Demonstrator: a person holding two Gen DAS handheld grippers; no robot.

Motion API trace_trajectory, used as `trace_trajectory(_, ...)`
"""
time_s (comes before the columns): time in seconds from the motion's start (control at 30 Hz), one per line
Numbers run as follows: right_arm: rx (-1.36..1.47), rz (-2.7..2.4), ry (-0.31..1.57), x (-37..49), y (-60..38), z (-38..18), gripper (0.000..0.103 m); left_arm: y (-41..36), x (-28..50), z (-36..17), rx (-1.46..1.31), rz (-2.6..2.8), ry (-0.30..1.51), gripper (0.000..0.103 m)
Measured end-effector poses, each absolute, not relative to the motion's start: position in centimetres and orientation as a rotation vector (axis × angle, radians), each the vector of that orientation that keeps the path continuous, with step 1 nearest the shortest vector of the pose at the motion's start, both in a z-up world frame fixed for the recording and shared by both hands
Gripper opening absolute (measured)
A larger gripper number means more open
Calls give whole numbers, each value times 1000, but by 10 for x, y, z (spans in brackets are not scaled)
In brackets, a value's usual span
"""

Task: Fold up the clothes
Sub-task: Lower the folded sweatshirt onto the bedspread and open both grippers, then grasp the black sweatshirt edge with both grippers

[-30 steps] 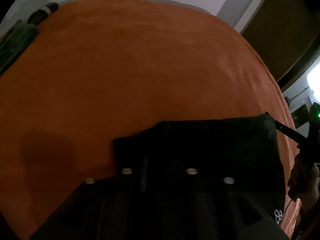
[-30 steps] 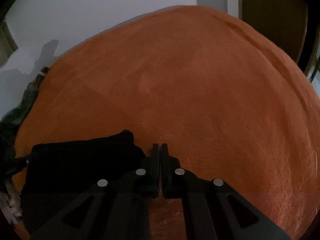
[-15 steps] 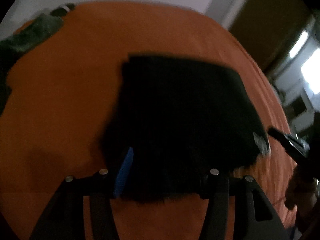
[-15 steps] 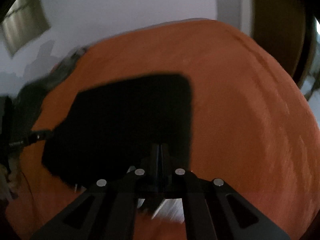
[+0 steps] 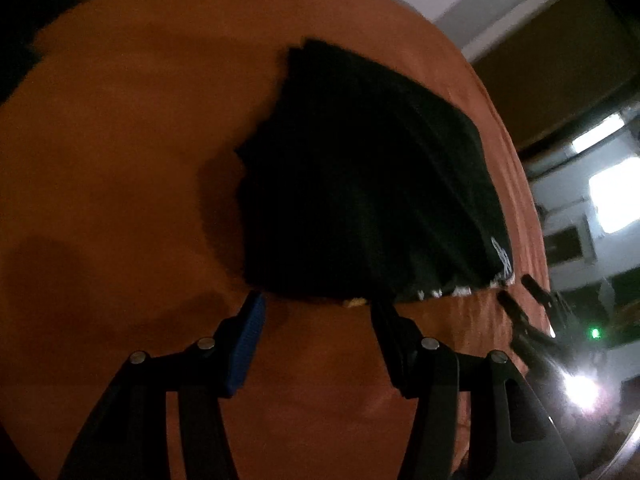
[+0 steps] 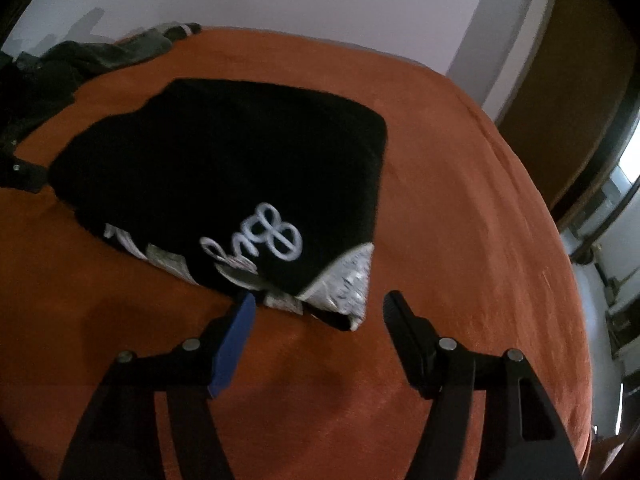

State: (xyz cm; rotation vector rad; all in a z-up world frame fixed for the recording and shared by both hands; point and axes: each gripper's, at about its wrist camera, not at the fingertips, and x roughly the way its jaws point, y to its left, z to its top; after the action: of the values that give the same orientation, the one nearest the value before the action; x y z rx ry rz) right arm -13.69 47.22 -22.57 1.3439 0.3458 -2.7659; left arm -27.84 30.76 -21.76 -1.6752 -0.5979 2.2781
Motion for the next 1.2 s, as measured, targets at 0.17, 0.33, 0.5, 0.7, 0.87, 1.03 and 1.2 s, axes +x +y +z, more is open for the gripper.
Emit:
trace_trajectory(0.17, 1379, -2807, 332, -152, 484, -236, 66, 315, -270, -227, -1681, 2186, -674, 0)
trace_trajectory(0.33, 1324, -2841, 410, -147, 485, -227, 66, 295, -259, -203, -1597, 2306, -714, 0)
trace_trajectory(0.5, 1294, -2844, 472, -144, 485, -222, 66, 281, -257, -202, -1597, 2293, -723, 0)
trace_trajectory(0.7, 1343, -2827, 387, -148, 490, -227, 66, 275, -258, -197, -1572, 2259, -784, 63)
trace_trajectory(0.87, 1381, -2811, 318, -151, 493, -230, 66, 264, -264, -196, -1557, 2251, -849, 67)
trace_trajectory(1.03, 1389, -2803, 305, -152, 495, -231, 66, 280, -284, -222, -1629, 2254, -770, 9)
trace_trajectory(1.2, 1405, -2807, 290, -155, 498, -229, 66, 286, -278, -219, -1642, 2279, -750, 7)
